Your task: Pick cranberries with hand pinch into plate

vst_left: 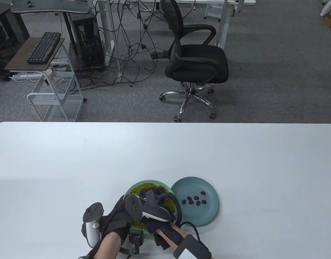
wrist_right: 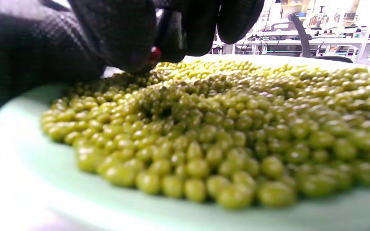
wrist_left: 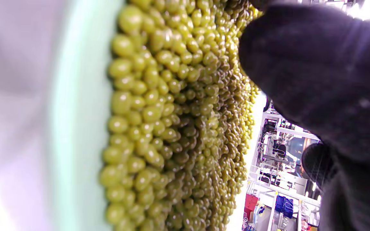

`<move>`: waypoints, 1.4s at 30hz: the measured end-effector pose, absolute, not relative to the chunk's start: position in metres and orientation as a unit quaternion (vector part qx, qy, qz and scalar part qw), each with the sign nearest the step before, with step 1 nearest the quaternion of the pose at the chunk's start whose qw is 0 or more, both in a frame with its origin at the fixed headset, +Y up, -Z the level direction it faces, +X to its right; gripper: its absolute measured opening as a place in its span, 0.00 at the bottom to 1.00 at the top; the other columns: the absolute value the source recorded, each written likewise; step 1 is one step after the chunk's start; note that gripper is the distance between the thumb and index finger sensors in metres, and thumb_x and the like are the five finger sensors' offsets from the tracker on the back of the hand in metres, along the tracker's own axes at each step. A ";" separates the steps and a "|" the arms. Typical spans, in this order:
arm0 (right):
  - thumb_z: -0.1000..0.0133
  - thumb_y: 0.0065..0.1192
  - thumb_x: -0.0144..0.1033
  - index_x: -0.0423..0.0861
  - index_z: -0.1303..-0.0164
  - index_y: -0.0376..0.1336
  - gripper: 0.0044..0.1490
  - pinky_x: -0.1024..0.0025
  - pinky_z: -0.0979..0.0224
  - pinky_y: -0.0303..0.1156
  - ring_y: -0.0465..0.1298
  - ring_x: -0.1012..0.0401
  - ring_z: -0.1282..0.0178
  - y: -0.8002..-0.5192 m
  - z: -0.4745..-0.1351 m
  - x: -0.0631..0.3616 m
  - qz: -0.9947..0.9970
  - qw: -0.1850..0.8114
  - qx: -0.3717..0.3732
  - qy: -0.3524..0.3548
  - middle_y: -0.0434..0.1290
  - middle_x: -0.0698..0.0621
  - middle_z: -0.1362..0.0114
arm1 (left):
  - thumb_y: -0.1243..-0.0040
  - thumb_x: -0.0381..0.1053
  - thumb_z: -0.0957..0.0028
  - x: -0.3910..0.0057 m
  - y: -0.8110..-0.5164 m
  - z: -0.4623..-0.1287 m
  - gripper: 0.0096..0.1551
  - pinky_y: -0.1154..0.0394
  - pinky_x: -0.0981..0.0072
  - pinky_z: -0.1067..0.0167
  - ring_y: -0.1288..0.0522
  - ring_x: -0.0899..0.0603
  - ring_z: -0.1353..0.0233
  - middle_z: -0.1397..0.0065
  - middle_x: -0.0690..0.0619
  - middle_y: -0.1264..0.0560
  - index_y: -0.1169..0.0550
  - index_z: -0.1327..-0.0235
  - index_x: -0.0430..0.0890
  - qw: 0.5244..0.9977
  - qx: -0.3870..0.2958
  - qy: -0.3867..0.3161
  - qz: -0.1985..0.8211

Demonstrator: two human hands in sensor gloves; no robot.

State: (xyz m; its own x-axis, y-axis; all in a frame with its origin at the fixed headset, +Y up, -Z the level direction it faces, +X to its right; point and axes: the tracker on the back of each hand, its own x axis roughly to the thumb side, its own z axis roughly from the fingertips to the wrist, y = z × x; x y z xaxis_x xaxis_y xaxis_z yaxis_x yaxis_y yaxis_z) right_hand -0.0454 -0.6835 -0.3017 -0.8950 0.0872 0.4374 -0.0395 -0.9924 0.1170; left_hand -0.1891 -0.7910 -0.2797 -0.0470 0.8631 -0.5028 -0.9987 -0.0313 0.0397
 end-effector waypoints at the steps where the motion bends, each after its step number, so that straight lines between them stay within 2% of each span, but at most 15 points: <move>1: 0.41 0.70 0.41 0.37 0.32 0.67 0.31 0.27 0.26 0.48 0.63 0.38 0.20 -0.683 -0.302 -0.043 0.972 0.036 0.224 0.051 0.66 0.39 0.18 | 0.55 0.62 0.17 -0.189 -0.791 -0.280 0.27 0.13 0.61 0.43 0.12 0.44 0.39 0.32 0.45 0.20 0.40 0.13 0.51 0.668 -0.174 0.195 0.697; 10: 0.40 0.71 0.40 0.37 0.32 0.67 0.31 0.27 0.26 0.47 0.63 0.38 0.20 -0.674 -0.308 -0.011 0.980 0.086 0.175 0.027 0.66 0.38 0.18 | 0.55 0.62 0.17 -0.190 -0.791 -0.280 0.27 0.13 0.61 0.43 0.12 0.44 0.39 0.32 0.45 0.20 0.40 0.13 0.51 0.670 -0.173 0.199 0.694; 19: 0.40 0.71 0.39 0.37 0.32 0.66 0.31 0.27 0.26 0.47 0.62 0.37 0.19 -0.673 -0.324 0.036 0.994 0.084 0.071 -0.011 0.65 0.37 0.18 | 0.55 0.62 0.17 -0.191 -0.790 -0.280 0.27 0.13 0.61 0.43 0.12 0.44 0.39 0.32 0.46 0.20 0.40 0.13 0.51 0.668 -0.171 0.201 0.695; 28: 0.40 0.70 0.39 0.37 0.31 0.66 0.31 0.27 0.25 0.46 0.62 0.37 0.19 -0.697 -0.343 0.077 0.998 0.061 -0.031 -0.006 0.65 0.37 0.18 | 0.55 0.62 0.17 -0.191 -0.790 -0.279 0.27 0.13 0.61 0.43 0.12 0.44 0.39 0.32 0.46 0.20 0.40 0.13 0.51 0.669 -0.171 0.200 0.695; 42: 0.40 0.70 0.39 0.37 0.30 0.66 0.32 0.27 0.25 0.46 0.62 0.36 0.20 -0.727 -0.360 0.101 0.994 0.068 -0.087 0.012 0.64 0.37 0.17 | 0.55 0.62 0.17 -0.191 -0.790 -0.279 0.27 0.13 0.61 0.43 0.12 0.44 0.39 0.32 0.46 0.20 0.40 0.13 0.51 0.669 -0.171 0.201 0.695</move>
State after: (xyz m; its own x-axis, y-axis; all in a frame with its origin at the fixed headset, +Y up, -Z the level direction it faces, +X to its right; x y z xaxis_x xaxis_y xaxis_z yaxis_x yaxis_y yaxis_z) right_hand 0.1009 -0.7270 -0.3596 -0.9753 0.1341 -0.1754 -0.1382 -0.9903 0.0113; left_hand -0.1914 -0.7899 -0.2794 -0.0469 0.8611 -0.5063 -0.9984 -0.0244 0.0509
